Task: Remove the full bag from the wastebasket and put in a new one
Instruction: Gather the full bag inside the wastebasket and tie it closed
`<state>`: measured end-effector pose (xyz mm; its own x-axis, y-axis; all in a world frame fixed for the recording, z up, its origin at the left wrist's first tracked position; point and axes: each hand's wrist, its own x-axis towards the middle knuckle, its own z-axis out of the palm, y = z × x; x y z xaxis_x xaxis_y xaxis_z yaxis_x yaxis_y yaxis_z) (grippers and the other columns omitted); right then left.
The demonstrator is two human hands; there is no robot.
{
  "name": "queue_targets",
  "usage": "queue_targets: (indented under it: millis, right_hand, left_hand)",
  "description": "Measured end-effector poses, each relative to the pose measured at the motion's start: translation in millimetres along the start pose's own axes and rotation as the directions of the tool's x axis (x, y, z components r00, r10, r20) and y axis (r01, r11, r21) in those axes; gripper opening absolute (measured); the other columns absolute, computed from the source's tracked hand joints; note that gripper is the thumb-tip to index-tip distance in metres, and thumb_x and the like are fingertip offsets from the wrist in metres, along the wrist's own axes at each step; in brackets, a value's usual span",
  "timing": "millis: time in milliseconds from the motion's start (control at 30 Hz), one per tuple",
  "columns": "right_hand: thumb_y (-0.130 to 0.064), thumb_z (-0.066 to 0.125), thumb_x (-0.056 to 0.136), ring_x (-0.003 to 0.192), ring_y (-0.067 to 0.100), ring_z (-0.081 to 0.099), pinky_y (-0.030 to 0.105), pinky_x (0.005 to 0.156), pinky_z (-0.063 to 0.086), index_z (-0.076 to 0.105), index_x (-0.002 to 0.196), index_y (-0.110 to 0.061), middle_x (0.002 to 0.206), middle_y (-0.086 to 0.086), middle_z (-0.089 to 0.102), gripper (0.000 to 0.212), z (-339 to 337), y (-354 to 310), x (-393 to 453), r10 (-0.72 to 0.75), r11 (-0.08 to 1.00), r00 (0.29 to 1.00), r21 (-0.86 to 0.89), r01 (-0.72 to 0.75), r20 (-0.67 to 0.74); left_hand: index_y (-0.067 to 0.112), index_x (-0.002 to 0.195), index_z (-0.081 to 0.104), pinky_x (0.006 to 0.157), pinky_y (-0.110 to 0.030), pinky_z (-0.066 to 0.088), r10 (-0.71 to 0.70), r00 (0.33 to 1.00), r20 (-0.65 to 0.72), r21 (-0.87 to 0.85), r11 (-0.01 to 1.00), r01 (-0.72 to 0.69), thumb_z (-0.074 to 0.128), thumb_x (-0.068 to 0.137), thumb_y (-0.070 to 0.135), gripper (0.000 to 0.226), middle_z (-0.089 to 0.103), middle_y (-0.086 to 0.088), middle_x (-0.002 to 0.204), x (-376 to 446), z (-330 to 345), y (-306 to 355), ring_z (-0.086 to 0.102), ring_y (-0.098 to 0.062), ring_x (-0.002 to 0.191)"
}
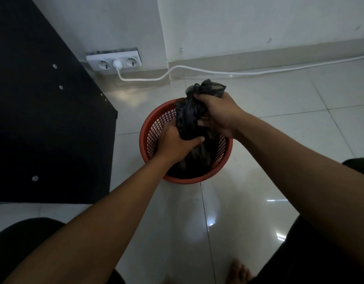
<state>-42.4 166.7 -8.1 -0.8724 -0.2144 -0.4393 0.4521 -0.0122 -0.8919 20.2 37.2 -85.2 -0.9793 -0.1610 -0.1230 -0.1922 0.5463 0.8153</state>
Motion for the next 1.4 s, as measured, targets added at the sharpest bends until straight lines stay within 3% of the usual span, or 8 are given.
queue_targets:
  millis: [267,400,533,867,1100,1167,1267,1400]
  right_hand:
    - [-0.027,0.070,0.080,0.095,0.020,0.072,0.034,0.084,0.058,0.072,0.105,-0.014,0.101,0.007,0.075,0.028,-12,4,-8,-0.117,0.977,0.993,-0.180,0.117,0.012]
    - [-0.052,0.082,0.069,0.095,0.005,0.070,0.023,0.084,0.056,0.072,0.109,-0.031,0.103,-0.010,0.075,0.047,-4,9,-17,-0.063,0.911,0.988,-0.396,0.115,0.141]
    - [-0.030,0.081,0.079,0.087,0.010,0.066,0.019,0.074,0.052,0.069,0.114,-0.016,0.100,-0.002,0.069,0.040,9,7,-5,-0.069,0.893,0.998,-0.446,0.061,-0.003]
    - [-0.009,0.061,0.095,0.089,0.024,0.071,0.029,0.062,0.062,0.062,0.118,-0.003,0.107,0.015,0.070,0.023,5,4,-3,0.077,0.994,0.997,-0.080,-0.078,-0.007]
    - [-0.014,0.071,0.089,0.094,0.023,0.071,0.031,0.082,0.061,0.051,0.135,-0.005,0.111,0.011,0.067,0.051,-2,-4,-4,-0.131,0.978,0.991,-0.163,0.129,-0.001]
    - [-0.021,0.072,0.087,0.108,0.014,0.063,0.024,0.092,0.054,0.033,0.150,-0.013,0.133,0.004,0.055,0.074,-12,2,-7,-0.407,0.794,0.912,-0.478,0.375,0.040]
    - [-0.011,0.062,0.079,0.138,0.025,0.042,0.042,0.105,0.042,0.033,0.152,-0.016,0.156,0.009,0.036,0.080,-26,18,-15,-0.693,0.076,0.582,-0.760,0.646,0.425]
    - [-0.014,0.065,0.074,0.152,0.031,0.013,0.061,0.119,0.012,0.026,0.154,-0.031,0.164,0.002,0.021,0.091,-30,32,-12,-0.334,-0.457,0.486,-0.590,0.666,0.808]
  left_hand:
    - [0.025,0.091,0.067,0.078,-0.026,0.056,0.015,0.999,0.034,-0.049,0.999,-0.014,0.072,0.085,0.019,0.010,0.067,0.010,0.082,-2,-10,7,0.067,-0.010,0.084]
    - [0.015,0.121,0.064,0.085,-0.028,0.054,0.102,0.990,0.100,0.013,0.994,-0.104,0.069,0.086,0.019,0.036,0.070,-0.003,0.107,-3,-12,13,0.066,-0.017,0.101]
    - [0.015,0.118,0.065,0.085,-0.036,0.058,0.128,0.982,0.139,0.047,0.990,-0.135,0.078,0.077,0.027,0.044,0.073,-0.005,0.106,-8,-3,13,0.069,-0.021,0.098]
    - [0.025,0.145,0.030,0.096,-0.021,0.052,0.022,0.958,0.285,-0.299,0.952,0.068,0.092,0.062,0.030,0.103,0.062,0.010,0.125,-7,5,19,0.060,0.000,0.114]
    - [0.024,0.095,0.068,0.081,-0.021,0.046,-0.103,0.991,0.083,-0.150,0.982,0.115,0.075,0.085,0.020,0.012,0.068,0.007,0.092,5,11,17,0.066,-0.014,0.099]
    - [0.017,0.113,0.069,0.088,-0.022,0.046,-0.115,0.979,0.171,-0.119,0.983,0.136,0.072,0.089,0.026,0.026,0.069,0.005,0.106,7,0,17,0.062,-0.012,0.105]
    - [0.016,0.130,0.062,0.092,-0.027,0.049,-0.102,0.963,0.248,-0.107,0.985,0.132,0.070,0.090,0.032,0.044,0.067,-0.001,0.122,11,-13,18,0.060,-0.019,0.118]
    - [0.004,0.147,0.040,0.102,-0.024,0.037,-0.024,0.964,0.264,0.064,0.998,0.008,0.067,0.092,0.022,0.064,0.041,-0.014,0.153,6,-12,28,0.039,-0.026,0.140]
